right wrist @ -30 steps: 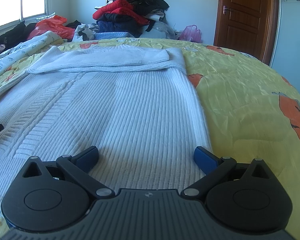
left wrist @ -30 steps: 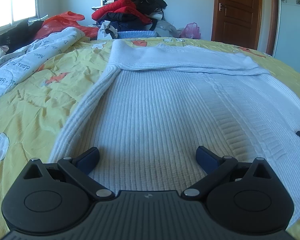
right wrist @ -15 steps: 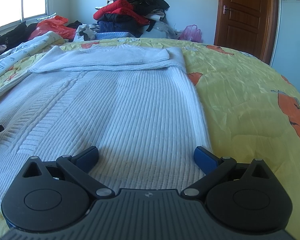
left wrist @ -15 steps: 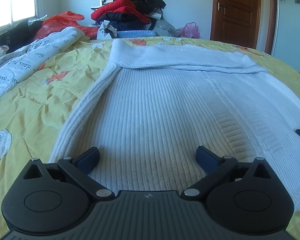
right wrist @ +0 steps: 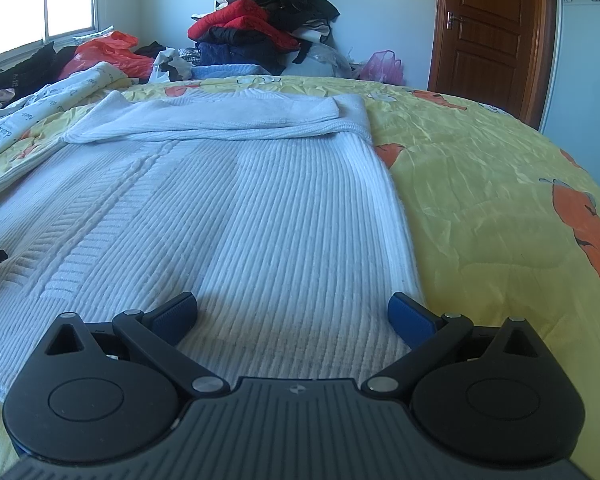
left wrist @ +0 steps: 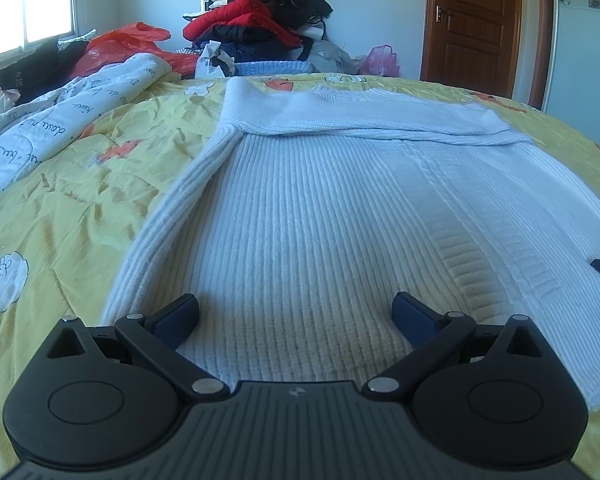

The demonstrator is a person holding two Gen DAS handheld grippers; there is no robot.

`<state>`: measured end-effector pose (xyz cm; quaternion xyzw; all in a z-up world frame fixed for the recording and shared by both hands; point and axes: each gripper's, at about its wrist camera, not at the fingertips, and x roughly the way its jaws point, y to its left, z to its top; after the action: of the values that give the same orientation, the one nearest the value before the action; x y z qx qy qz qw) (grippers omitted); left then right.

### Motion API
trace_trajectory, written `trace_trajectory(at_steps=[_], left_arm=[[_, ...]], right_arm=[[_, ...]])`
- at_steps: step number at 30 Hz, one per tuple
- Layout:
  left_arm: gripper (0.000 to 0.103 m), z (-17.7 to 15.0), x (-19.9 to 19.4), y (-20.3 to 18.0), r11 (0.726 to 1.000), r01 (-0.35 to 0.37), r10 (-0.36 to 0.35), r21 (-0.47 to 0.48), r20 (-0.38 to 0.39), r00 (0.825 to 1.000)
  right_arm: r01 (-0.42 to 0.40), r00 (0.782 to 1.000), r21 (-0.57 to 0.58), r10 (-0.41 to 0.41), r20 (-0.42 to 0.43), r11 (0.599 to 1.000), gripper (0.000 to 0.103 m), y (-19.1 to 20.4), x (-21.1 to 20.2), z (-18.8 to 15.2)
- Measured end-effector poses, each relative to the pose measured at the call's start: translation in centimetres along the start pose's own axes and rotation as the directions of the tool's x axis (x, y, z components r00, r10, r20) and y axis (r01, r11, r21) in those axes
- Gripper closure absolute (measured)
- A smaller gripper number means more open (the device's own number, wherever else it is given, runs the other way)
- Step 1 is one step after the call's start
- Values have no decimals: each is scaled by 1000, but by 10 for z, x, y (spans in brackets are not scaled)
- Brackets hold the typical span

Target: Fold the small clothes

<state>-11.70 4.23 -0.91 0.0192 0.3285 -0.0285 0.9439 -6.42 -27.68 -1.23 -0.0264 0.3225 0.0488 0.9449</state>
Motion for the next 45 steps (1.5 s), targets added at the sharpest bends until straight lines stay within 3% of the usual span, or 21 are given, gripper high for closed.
trace_trajectory(at_steps=[45], left_arm=[[0,-8,-9,0,1000,7,-7,2,10,1000]], right_arm=[[-17,1000,-5,17,3,1000,1,1,-17,-11]])
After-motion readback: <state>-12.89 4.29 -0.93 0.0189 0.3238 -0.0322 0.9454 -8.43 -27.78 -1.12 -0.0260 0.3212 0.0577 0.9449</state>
